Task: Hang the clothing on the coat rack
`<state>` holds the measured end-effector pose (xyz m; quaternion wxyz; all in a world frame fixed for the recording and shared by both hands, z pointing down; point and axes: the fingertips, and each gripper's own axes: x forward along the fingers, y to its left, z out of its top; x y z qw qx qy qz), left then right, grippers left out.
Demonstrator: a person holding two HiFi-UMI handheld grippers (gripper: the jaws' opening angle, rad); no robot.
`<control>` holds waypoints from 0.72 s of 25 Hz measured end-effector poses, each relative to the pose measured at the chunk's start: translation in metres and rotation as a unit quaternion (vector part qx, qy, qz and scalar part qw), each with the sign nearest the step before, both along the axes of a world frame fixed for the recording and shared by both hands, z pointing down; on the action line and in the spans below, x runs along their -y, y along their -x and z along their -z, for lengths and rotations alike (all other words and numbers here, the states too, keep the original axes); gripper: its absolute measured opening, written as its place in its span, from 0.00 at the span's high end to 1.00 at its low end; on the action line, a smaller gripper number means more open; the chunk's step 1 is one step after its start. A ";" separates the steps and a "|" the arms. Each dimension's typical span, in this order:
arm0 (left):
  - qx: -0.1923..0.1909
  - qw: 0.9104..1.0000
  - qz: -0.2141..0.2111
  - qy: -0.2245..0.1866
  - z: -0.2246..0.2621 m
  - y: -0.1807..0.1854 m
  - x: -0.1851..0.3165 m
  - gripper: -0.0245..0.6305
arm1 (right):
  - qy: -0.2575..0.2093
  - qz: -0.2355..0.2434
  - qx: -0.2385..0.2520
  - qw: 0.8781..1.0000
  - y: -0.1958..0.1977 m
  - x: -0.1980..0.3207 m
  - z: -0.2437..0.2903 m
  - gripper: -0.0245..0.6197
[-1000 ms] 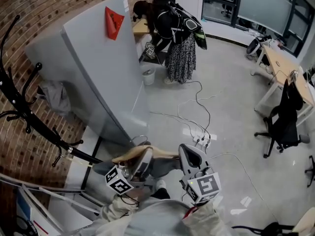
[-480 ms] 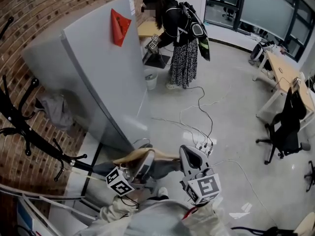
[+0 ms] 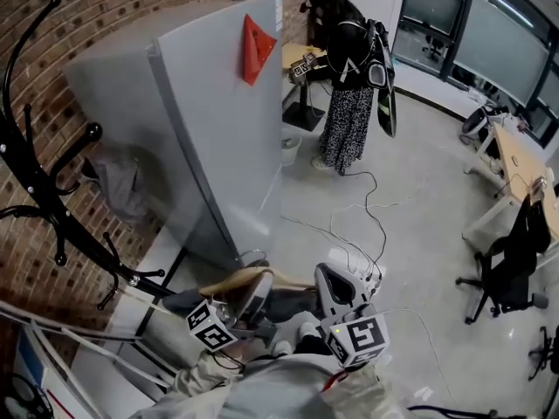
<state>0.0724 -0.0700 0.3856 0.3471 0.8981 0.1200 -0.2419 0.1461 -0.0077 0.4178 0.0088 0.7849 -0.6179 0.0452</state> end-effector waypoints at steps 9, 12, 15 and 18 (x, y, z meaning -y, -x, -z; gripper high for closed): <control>0.002 0.994 0.106 -0.004 0.004 0.000 0.045 0.79 | -0.005 0.114 -0.002 0.993 -0.013 0.070 0.003 0.92; 0.003 0.989 0.147 -0.003 0.005 0.006 0.061 0.79 | -0.007 0.155 -0.002 0.988 -0.011 0.094 0.005 0.92; 0.004 0.981 0.193 -0.005 0.006 0.015 0.073 0.79 | -0.013 0.202 0.004 0.979 -0.003 0.114 0.005 0.92; 0.008 0.972 0.236 -0.003 0.002 0.025 0.081 0.79 | -0.010 0.248 0.008 0.969 0.008 0.130 0.003 0.92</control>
